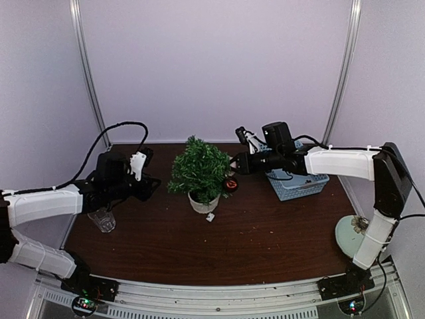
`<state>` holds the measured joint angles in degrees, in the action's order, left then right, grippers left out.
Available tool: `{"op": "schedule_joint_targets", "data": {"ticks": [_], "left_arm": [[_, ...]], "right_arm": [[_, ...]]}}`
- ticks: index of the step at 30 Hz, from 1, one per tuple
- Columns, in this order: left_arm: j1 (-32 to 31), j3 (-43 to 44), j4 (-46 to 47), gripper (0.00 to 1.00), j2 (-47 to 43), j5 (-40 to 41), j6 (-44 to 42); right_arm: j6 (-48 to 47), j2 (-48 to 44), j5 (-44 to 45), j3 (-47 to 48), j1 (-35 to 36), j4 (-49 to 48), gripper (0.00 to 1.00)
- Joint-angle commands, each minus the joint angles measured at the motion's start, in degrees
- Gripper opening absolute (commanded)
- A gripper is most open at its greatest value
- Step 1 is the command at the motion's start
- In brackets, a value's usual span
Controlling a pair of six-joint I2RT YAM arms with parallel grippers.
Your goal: Decorate the small christmas tree
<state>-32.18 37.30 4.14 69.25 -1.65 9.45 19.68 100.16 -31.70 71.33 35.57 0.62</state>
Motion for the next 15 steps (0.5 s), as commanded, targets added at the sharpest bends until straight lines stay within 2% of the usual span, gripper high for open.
{"op": "schedule_joint_targets", "data": {"ticks": [1, 9, 15], "left_arm": [[0.12, 2.95, 3.62, 0.34, 5.02, -1.47, -0.05], [-1.46, 3.75, 7.39, 0.31, 8.21, -12.04, -1.63], [-4.9, 2.54, 9.05, 0.29, 7.65, -15.42, -2.15]], "right_arm": [[-0.45, 1.68, -1.81, 2.96, -0.41, -2.51, 0.15], [-0.92, 4.65, -2.8, 6.5, -1.26, -1.88, 0.15], [-0.96, 6.95, -4.33, 8.83, -1.5, -2.4, 0.15]]}}
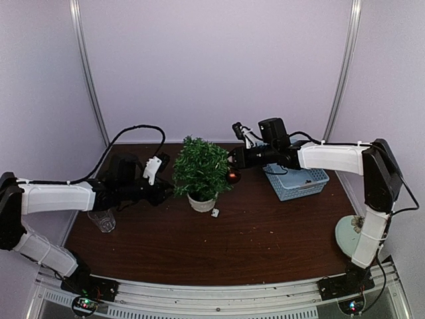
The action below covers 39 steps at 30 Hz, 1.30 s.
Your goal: Decorate the small christmas tree
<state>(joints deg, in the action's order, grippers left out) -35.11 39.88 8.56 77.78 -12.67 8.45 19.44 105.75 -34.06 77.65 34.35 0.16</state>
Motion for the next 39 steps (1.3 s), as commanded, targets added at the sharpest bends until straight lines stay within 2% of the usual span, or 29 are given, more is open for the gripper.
{"op": "schedule_joint_targets", "data": {"ticks": [1, 14, 21, 30, 33, 39], "left_arm": [[-2.58, -0.14, 4.75, 0.28, -0.97, -4.72, -1.09], [-6.62, -0.43, 5.55, 0.28, -0.38, -5.24, -0.58], [-6.63, -1.03, 3.94, 0.28, -3.01, -1.97, -0.46], [-6.62, -2.24, -1.53, 0.4, -9.5, 3.44, -0.56], [-6.63, -2.32, -3.95, 0.48, -13.88, 4.66, -1.47], [-6.63, 0.62, -7.54, 0.49, -19.59, 5.26, -5.82]], "right_arm": [[-0.66, 1.72, -2.19, 2.96, -0.25, -1.97, 0.15], [-1.52, 4.45, -4.42, 7.39, -1.41, -1.1, 0.15], [-2.92, 3.13, -4.02, 9.25, -3.17, 2.06, 0.15], [-5.36, -4.2, -1.99, 8.58, -4.46, 6.12, 0.16], [-6.54, -8.49, -1.2, 8.06, -4.55, 7.67, 0.16], [-7.94, -16.43, -3.48, 7.51, -4.55, 9.36, 0.16]]}}
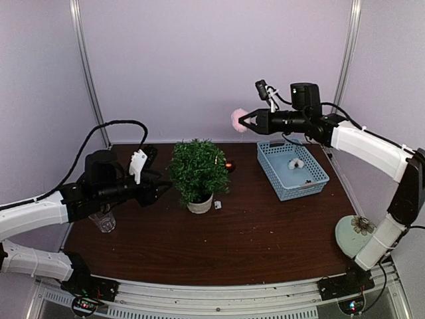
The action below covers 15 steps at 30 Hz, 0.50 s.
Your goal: Decorate the small christmas tree
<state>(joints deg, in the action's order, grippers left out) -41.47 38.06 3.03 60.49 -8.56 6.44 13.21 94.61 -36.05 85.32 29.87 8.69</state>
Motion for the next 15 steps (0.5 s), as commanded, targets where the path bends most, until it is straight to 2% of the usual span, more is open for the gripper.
{"op": "schedule_joint_targets", "data": {"ticks": [1, 8, 15], "left_arm": [[-0.27, 3.23, -1.94, 0.49, -2.55, 0.47, -4.38], [-3.43, 6.95, 9.78, 0.49, 0.49, -5.28, -10.16], [-8.06, 12.07, 21.43, 0.48, 10.42, -8.13, -12.21]], "right_arm": [[-1.02, -6.52, -2.85, -0.67, -0.01, -0.06, 0.17], [9.19, -11.15, -14.38, -3.17, 2.58, -13.4, 0.17], [16.07, -11.06, -18.33, -4.08, 7.72, -22.81, 0.17]]}}
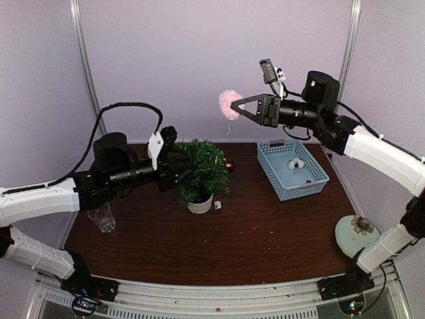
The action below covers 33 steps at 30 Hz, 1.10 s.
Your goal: Decorate the small christmas tree
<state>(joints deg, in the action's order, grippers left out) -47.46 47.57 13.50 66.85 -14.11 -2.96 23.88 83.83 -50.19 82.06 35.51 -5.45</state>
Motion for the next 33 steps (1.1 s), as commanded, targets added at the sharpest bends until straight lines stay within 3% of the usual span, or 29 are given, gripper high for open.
{"op": "schedule_joint_targets", "data": {"ticks": [1, 15, 33], "left_arm": [[-2.44, 2.61, 13.23, 0.48, 5.14, -2.58, -2.39], [-5.03, 2.0, 40.41, 0.41, 16.1, 2.12, 1.89], [-5.36, 4.75, 49.06, 0.27, 19.78, -1.48, 4.25]], "right_arm": [[6.4, -0.25, -4.43, -1.11, 2.57, -10.06, 0.18], [12.76, 1.68, -5.61, -1.9, 5.42, -18.94, 0.18], [14.18, 1.86, -5.79, -3.05, 5.76, -21.28, 0.17]]}}
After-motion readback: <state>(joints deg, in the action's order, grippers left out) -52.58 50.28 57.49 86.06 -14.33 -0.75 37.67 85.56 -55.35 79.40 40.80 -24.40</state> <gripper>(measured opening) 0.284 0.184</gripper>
